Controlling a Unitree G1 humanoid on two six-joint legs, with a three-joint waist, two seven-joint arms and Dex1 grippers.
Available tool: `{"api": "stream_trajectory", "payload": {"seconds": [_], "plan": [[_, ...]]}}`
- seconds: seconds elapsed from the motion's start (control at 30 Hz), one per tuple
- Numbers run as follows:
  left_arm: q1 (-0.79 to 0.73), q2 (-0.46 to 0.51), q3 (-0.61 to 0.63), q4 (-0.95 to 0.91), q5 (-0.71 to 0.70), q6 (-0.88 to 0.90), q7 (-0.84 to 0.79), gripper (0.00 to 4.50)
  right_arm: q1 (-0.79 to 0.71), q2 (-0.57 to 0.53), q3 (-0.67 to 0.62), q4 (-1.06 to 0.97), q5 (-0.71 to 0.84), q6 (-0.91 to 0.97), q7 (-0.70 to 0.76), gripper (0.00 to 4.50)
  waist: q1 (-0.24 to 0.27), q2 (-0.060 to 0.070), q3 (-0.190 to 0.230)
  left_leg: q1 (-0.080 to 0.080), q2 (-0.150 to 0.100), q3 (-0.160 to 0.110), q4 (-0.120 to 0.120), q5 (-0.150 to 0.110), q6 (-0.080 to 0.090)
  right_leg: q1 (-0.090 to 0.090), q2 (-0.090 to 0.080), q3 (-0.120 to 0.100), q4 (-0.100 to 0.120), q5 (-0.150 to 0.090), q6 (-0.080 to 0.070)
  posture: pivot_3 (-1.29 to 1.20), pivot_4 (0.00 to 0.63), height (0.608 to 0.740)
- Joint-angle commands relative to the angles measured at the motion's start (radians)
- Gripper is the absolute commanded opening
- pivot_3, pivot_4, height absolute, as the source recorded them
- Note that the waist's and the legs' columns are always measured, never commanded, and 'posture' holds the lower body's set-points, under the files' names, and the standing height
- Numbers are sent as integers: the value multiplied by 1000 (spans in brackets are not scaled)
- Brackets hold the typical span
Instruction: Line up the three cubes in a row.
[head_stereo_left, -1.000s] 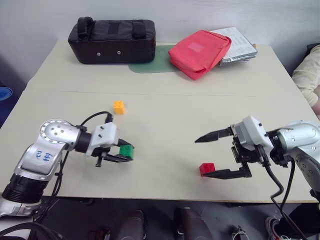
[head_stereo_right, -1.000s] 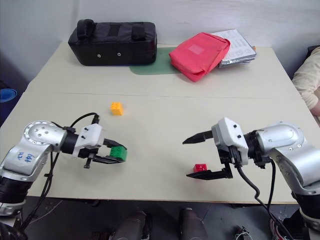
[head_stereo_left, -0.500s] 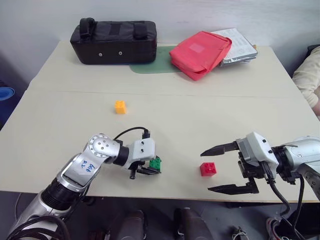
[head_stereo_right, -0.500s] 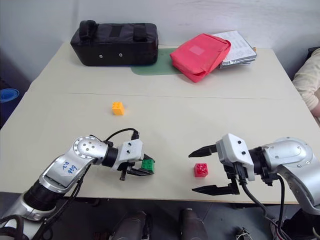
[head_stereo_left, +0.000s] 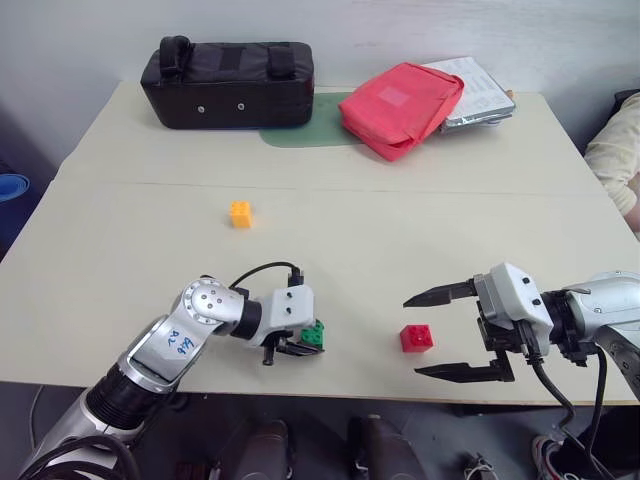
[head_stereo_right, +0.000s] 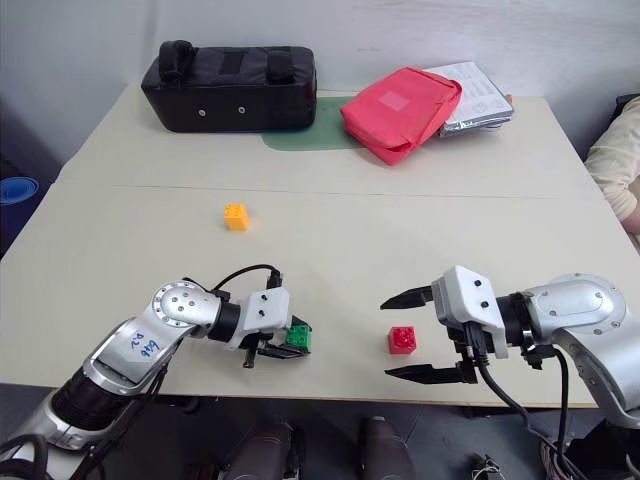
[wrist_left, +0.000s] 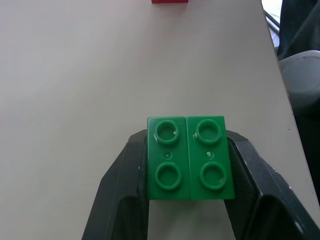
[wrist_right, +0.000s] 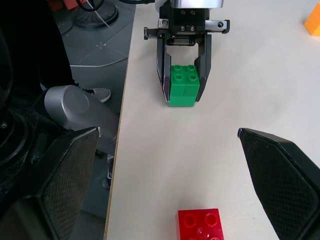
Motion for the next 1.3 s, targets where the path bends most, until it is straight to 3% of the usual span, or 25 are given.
{"api": "stream_trajectory", "payload": {"seconds": [0.03, 0.4, 0.63, 0.93, 0.97, 1.07, 1.23, 1.3], "plan": [[-7, -3, -11, -3, 15, -29, 0, 1499, -9, 10, 2, -4, -1, -20, -8, 4500, 0, 0, 0, 0, 0, 0, 0, 0, 0, 0, 0, 0, 0, 0, 0, 0, 150, 740], [-78, -68, -48, 81, 52, -64, -2, 1499, -13, 16, 10, -2, -9, -21, -19, 4500, 6, 0, 0, 0, 0, 0, 1, 0, 0, 0, 0, 0, 0, 0, 0, 0, 150, 740], [-70, -59, -39, 65, 35, -37, -30, 1499, -11, 14, 7, 0, -12, -23, -18, 4500, 9, 0, 0, 0, 0, 0, 1, 0, 0, 0, 0, 0, 0, 0, 0, 0, 150, 740], [-60, -48, -6, 39, -4, 5, -41, 4311, -28, 20, 25, 16, -18, -35, -19, 4500, 10, 0, 0, 0, 0, 0, 1, 0, 0, 0, 0, 0, 0, 0, 0, 0, 150, 740], [-58, -44, 6, 33, -16, 10, -45, 4469, -30, 20, 26, 18, -19, -37, -18, 4500, 10, 0, 0, 0, 0, 0, 1, 0, 0, 0, 0, 0, 0, 0, 0, 0, 150, 740], [-40, -18, 58, 7, -59, 25, -61, 4469, -34, 21, 32, 25, -26, -45, -13, 4500, 9, 0, 0, 0, 0, 0, 1, 0, 0, 0, 0, 0, 0, 0, 0, 0, 150, 740], [97, 122, 262, -38, -164, -14, -117, 4469, -62, 24, 35, 64, -33, -61, -1, 4500, -7, 0, 0, 0, 1, 0, 0, 1, -3, 0, 1, 0, 0, 0, 0, 0, 150, 740], [197, 179, 400, -20, -200, -37, -127, 4469, -90, 33, 35, 93, -28, -61, -2, 4500, -9, 0, 0, 0, 1, 0, 0, 1, -3, 0, 0, 0, 0, 0, -1, 0, 150, 740]]}}
